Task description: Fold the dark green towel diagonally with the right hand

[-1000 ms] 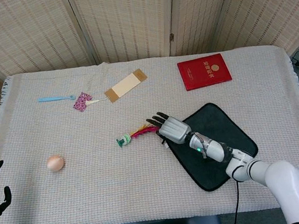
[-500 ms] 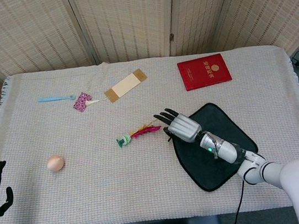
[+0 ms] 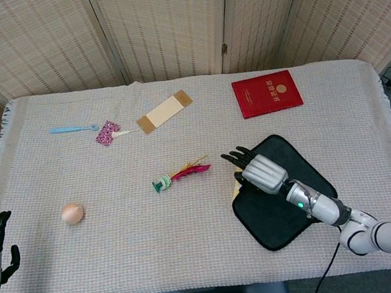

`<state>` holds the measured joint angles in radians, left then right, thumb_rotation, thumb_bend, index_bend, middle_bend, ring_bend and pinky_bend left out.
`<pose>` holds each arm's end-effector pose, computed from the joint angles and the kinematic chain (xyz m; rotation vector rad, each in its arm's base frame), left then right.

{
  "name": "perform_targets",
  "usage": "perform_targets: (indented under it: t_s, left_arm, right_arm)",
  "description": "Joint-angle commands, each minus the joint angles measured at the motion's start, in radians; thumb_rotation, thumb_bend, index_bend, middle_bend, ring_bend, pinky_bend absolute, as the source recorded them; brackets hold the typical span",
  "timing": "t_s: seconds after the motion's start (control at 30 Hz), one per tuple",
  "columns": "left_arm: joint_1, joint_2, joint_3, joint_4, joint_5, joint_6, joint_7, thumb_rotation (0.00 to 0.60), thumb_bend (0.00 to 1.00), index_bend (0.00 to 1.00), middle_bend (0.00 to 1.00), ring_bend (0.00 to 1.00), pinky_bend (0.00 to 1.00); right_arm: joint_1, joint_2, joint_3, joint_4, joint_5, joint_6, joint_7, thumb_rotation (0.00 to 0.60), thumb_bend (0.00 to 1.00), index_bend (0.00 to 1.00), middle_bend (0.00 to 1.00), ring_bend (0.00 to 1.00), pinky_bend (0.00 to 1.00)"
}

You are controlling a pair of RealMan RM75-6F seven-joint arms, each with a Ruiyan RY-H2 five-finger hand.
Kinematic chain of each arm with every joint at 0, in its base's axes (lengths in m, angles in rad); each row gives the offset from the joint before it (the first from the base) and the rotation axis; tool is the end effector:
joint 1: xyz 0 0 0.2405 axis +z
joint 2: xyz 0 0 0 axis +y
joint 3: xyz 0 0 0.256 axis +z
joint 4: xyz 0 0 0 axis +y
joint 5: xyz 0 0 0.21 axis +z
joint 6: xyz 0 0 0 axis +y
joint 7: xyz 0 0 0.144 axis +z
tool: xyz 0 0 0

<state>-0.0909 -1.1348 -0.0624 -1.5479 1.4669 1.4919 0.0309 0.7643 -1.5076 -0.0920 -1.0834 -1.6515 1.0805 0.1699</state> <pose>-0.3239 0.1865 0.1652 -1.3661 -0.8383 -0.8498 -0.2122 -0.3462 0.0040 2.1837 -0.6275 0.9365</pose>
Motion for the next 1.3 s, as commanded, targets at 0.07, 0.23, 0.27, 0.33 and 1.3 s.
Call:
perform_targets:
  t_s: [0.07,0.23,0.27,0.33,1.3]
  left_arm:
    - [-0.002,-0.003,0.0,0.002,-0.001,-0.004,0.003,0.6,0.66,0.04,0.13,0.03,0.0]
    - [-0.004,-0.011,0.004,0.001,0.002,-0.008,0.018,0.6,0.66,0.04,0.13,0.03,0.0]
    - [-0.005,-0.012,0.005,0.001,0.003,-0.009,0.02,0.6,0.66,0.04,0.13,0.03,0.0]
    - [-0.007,-0.016,0.006,0.001,0.004,-0.013,0.028,0.6,0.66,0.04,0.13,0.03,0.0]
    - [-0.025,-0.045,0.012,0.019,-0.008,-0.049,0.057,0.6,0.65,0.04,0.13,0.03,0.0]
  right_arm:
    - [-0.082,0.073,-0.046,-0.061,0.003,0.052,-0.059,0.6,0.55,0.64,0.0,0.01,0.0]
    - [-0.156,0.114,-0.074,-0.07,0.015,0.085,-0.053,0.6,0.55,0.64,0.0,0.01,0.0]
    - [-0.167,0.117,-0.078,-0.067,0.015,0.09,-0.048,0.6,0.55,0.64,0.0,0.01,0.0]
    - [-0.193,0.121,-0.087,-0.051,0.015,0.1,-0.032,0.6,0.55,0.64,0.0,0.01,0.0]
    - [-0.346,0.062,-0.109,0.284,0.005,0.091,0.288,0.6,0.55,0.64,0.0,0.01,0.0]
